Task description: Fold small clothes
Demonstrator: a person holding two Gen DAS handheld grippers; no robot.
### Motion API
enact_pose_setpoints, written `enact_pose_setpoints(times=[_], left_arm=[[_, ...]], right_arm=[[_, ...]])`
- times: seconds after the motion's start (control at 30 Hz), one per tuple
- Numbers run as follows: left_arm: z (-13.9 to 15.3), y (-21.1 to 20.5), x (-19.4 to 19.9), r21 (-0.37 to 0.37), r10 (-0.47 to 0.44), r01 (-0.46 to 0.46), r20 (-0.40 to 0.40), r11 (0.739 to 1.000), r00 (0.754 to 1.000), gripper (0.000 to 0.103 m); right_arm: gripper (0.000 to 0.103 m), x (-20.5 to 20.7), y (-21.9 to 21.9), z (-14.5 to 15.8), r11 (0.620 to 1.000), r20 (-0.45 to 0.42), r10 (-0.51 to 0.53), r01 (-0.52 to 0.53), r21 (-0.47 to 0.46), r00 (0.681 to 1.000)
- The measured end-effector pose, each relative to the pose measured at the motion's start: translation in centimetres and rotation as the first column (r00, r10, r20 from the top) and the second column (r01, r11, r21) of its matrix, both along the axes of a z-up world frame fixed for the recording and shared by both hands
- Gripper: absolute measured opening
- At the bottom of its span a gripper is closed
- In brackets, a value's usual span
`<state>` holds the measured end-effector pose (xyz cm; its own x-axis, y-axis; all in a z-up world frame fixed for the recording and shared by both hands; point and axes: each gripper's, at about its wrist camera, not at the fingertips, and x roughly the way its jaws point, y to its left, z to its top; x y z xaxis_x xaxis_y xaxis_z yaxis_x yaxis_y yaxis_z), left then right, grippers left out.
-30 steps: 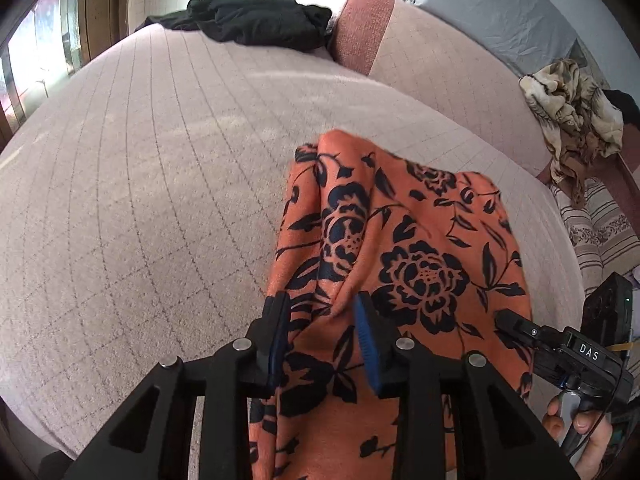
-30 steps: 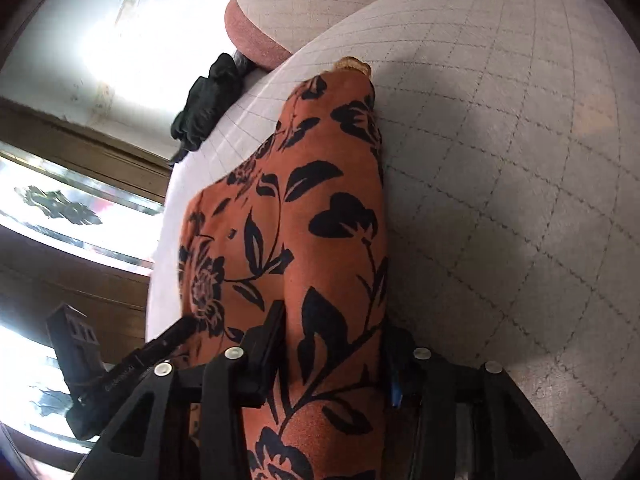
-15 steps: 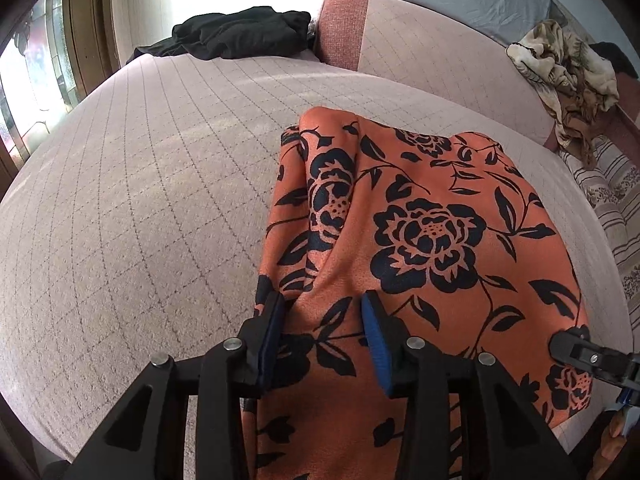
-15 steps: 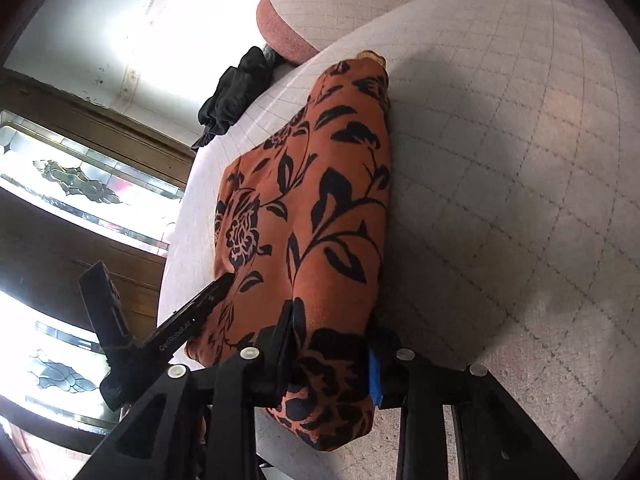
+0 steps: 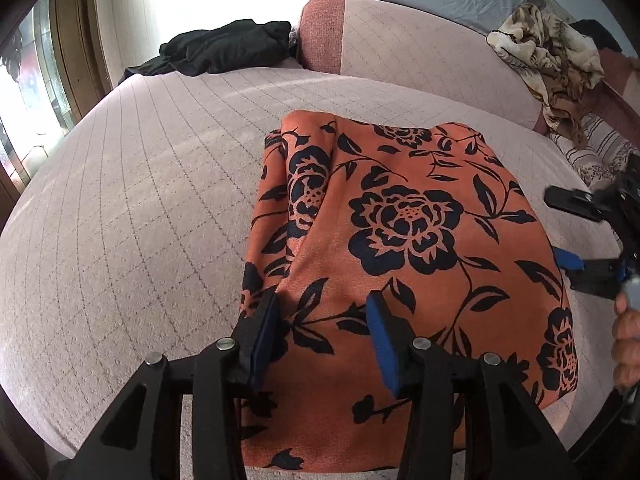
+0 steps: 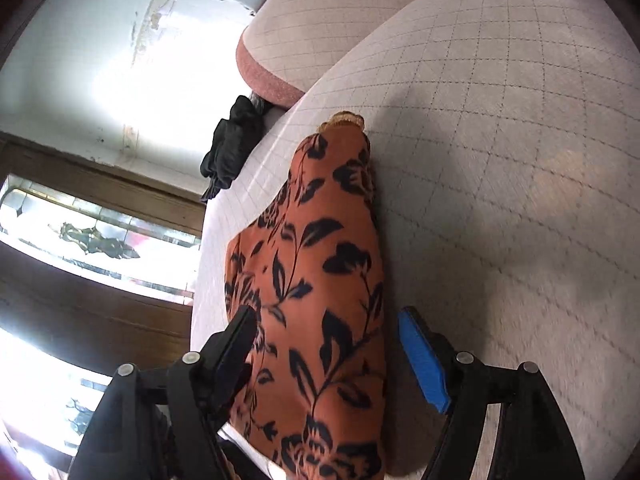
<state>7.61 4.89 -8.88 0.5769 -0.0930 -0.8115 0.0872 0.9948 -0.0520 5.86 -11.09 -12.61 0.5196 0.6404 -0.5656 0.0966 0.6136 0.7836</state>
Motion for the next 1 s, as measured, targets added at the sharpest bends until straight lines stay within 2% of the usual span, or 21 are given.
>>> enact_pose_setpoints(times=[0.07, 0.1, 0.13, 0.17, 0.2, 0.23, 0.3, 0.33, 0.4, 0.43, 0.5, 0.57, 0.67, 0.7, 0.73, 0.8, 0.9, 0.97, 1.0], left_arm=[[-0.1, -0.1, 0.2, -0.002, 0.002, -0.002, -0.008, 1.000, 1.000, 0.047], [-0.1, 0.0, 0.2, -0.002, 0.001, -0.001, -0.006, 1.000, 1.000, 0.047], [-0.1, 0.0, 0.1, -0.001, -0.002, 0.002, -0.002, 1.000, 1.000, 0.047], [-0.2, 0.0, -0.1, 0.000, -0.002, 0.002, 0.000, 1.000, 1.000, 0.047], [0.0, 0.0, -0.3, -0.009, -0.001, 0.001, 0.002, 1.000, 1.000, 0.047], [-0.1, 0.0, -0.5, -0.015, 0.001, -0.001, 0.004, 1.000, 1.000, 0.047], [-0.1, -0.4, -0.5, -0.001, -0.001, 0.001, 0.009, 1.000, 1.000, 0.048], [-0.1, -0.5, -0.6, 0.008, 0.000, 0.000, 0.010, 1.000, 1.000, 0.048], [0.0, -0.2, -0.6, -0.007, 0.002, -0.002, 0.006, 1.000, 1.000, 0.048], [0.0, -0.1, -0.6, -0.017, 0.000, 0.000, 0.003, 1.000, 1.000, 0.048], [-0.3, -0.1, -0.3, -0.021, -0.001, 0.001, 0.001, 1.000, 1.000, 0.048], [-0.4, -0.2, -0.4, -0.014, 0.001, -0.001, 0.006, 1.000, 1.000, 0.048], [-0.6, -0.2, -0.2, -0.008, 0.004, -0.004, 0.011, 1.000, 1.000, 0.048], [-0.7, -0.2, 0.0, -0.005, 0.006, -0.006, 0.009, 1.000, 1.000, 0.048], [-0.8, -0.3, 0.0, -0.002, 0.005, -0.005, 0.006, 1.000, 1.000, 0.048], [-0.6, -0.2, 0.2, -0.003, 0.007, -0.007, -0.005, 1.000, 1.000, 0.048], [1.0, 0.1, -0.1, -0.029, 0.032, -0.032, -0.006, 0.999, 0.999, 0.048], [2.4, -0.1, -1.1, -0.058, 0.031, -0.029, 0.035, 0.998, 0.999, 0.048], [2.6, -0.4, -1.5, -0.047, 0.020, -0.018, 0.043, 0.999, 0.999, 0.048]], right_arm=[[0.075, 2.7, -0.5, -1.2, 1.000, -0.051, -0.006, 0.006, 0.011, 0.999], [0.061, 3.8, -0.1, -1.7, 1.000, -0.061, 0.010, -0.008, 0.026, 0.998], [0.037, 5.0, 0.5, -1.7, 0.999, -0.066, 0.044, -0.043, 0.018, 0.997], [0.036, 5.4, 1.2, -1.1, 0.997, -0.063, 0.046, -0.049, -0.052, 0.997], [0.031, 5.2, 1.9, -0.2, 0.992, -0.036, 0.059, -0.063, -0.105, 0.998], [0.030, 4.9, 2.5, 0.7, 0.984, -0.009, 0.069, -0.069, -0.164, 0.998], [0.029, 4.5, 3.1, 0.1, 0.962, -0.020, 0.063, -0.066, -0.267, 0.998], [0.031, 4.7, 3.1, -0.5, 0.959, -0.030, 0.055, -0.061, -0.275, 0.998], [0.039, 4.1, 2.3, -0.2, 0.980, -0.016, 0.025, -0.028, -0.199, 1.000], [0.054, 3.7, 1.9, 0.2, 0.985, -0.011, 0.015, -0.016, -0.172, 1.000], [0.068, 1.9, 1.2, 1.4, 0.990, 0.026, 0.009, -0.005, -0.140, 1.000], [0.069, -0.5, 0.8, 2.0, 0.992, 0.025, -0.006, 0.009, -0.124, 1.000], [0.069, -3.0, 1.9, 0.1, 0.995, -0.053, 0.019, -0.024, -0.096, 0.998], [0.059, -3.3, 2.7, -0.6, 0.990, -0.074, 0.056, -0.065, -0.122, 0.996], [0.039, -3.5, 3.7, -0.9, 0.982, -0.070, 0.101, -0.110, -0.152, 0.992], [0.035, -3.8, 4.7, 0.2, 0.967, -0.043, 0.103, -0.110, -0.229, 0.994], [0.035, -4.1, 5.7, 1.4, 0.939, -0.024, 0.121, -0.122, -0.323, 0.992], [0.035, -4.3, 5.6, 0.6, 0.934, -0.033, 0.116, -0.120, -0.336, 0.993], [0.038, -4.5, 5.4, 0.3, 0.938, -0.029, 0.113, -0.116, -0.326, 0.993]])
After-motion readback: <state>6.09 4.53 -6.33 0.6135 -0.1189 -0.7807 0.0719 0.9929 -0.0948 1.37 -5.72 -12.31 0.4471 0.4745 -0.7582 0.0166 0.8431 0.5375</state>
